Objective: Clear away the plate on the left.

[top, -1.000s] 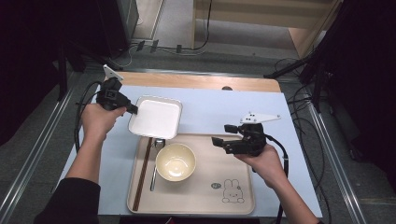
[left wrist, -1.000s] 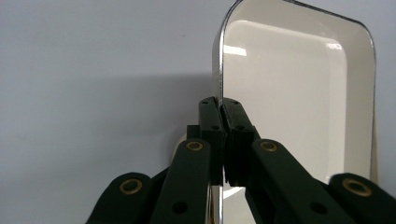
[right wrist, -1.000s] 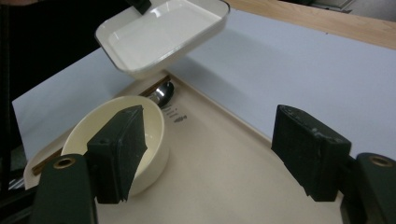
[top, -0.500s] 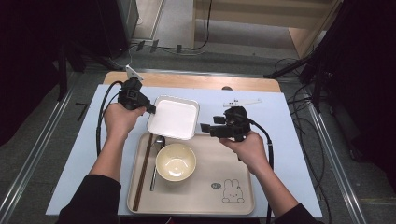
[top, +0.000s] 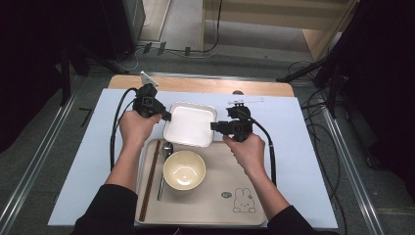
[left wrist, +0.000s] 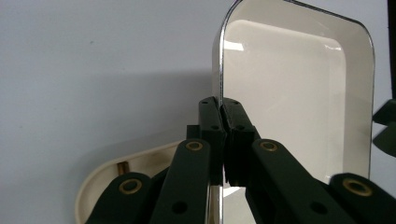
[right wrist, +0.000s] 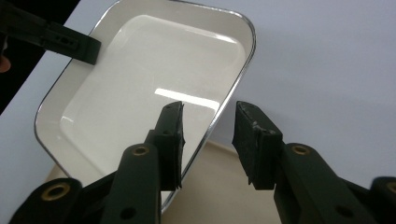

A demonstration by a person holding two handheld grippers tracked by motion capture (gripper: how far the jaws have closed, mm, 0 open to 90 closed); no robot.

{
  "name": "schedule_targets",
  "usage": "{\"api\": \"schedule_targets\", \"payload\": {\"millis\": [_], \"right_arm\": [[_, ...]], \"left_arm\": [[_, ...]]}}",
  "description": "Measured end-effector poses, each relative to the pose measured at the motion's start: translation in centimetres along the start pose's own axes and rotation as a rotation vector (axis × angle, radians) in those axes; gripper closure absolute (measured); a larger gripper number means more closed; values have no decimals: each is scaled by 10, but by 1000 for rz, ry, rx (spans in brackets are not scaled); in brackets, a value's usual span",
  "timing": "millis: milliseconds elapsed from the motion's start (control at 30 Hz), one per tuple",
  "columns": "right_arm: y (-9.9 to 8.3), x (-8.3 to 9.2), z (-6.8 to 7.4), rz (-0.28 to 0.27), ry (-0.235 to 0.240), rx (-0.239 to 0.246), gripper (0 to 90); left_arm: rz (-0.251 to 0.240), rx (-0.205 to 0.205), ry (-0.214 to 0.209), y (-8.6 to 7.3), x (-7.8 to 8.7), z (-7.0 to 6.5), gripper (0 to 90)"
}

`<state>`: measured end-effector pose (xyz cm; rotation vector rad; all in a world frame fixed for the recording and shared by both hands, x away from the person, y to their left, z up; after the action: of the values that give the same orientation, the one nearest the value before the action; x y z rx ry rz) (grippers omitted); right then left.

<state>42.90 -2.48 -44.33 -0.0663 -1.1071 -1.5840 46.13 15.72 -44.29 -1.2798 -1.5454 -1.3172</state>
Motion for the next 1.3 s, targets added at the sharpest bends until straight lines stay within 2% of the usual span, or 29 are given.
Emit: {"api": "schedule_targets", "payload": {"millis": [100, 267, 333, 467, 567, 667, 767, 833, 900, 1000, 1100, 1267, 1300], "right_arm": [[0, -4, -2, 2, -14, -14, 665], [-1, -8, -8, 6, -42, -33, 710], [-2, -10, -10, 14, -36, -45, 721], [-2, -12, -9, 11, -37, -54, 742], [-1, -12, -13, 11, -43, -88, 795], [4, -9, -16, -25, -59, -98, 843], [11, -2, -21, -69, -69, -111, 874], [13, 1, -24, -69, -97, -105, 884], [15, 4, -27, -73, -102, -118, 888], [16, 8, -32, -67, -108, -129, 888], [16, 15, -39, -64, -117, -127, 887], [16, 30, -54, -59, -144, -140, 888], [16, 33, -56, -62, -141, -147, 888]], "left_arm": [[4, -1, -5, -2, -2, -1, 892], [-12, 25, -28, -2, -3, -2, 886], [-17, 24, -47, -2, -2, -3, 890], [-17, 19, -34, -3, -2, -3, 889], [-19, 17, -40, -4, -1, -5, 885], [-26, -19, -33, -5, -2, -10, 890], [-45, -49, -47, -4, -1, -17, 887], [-66, -65, -49, -2, 1, -22, 876], [-85, -74, -69, -1, 5, -25, 863], [-118, -84, -71, 2, 10, -26, 804], [-135, -111, -77, 3, 14, -25, 752], [-150, -136, -84, 1, 20, -19, 621], [-150, -139, -95, 1, 21, -19, 599]]}}
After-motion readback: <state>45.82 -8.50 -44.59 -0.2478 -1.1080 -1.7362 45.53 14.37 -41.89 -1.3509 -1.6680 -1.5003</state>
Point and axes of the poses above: each handheld gripper's, and its own axes: x roughly backward along the jaws, y roughly out of its top, z roughly to its left, the point moved 10 cm from there along -x, roughly forward along the jaws, and after that the axes turned 15 degrees about y, right-handed, at the moved point
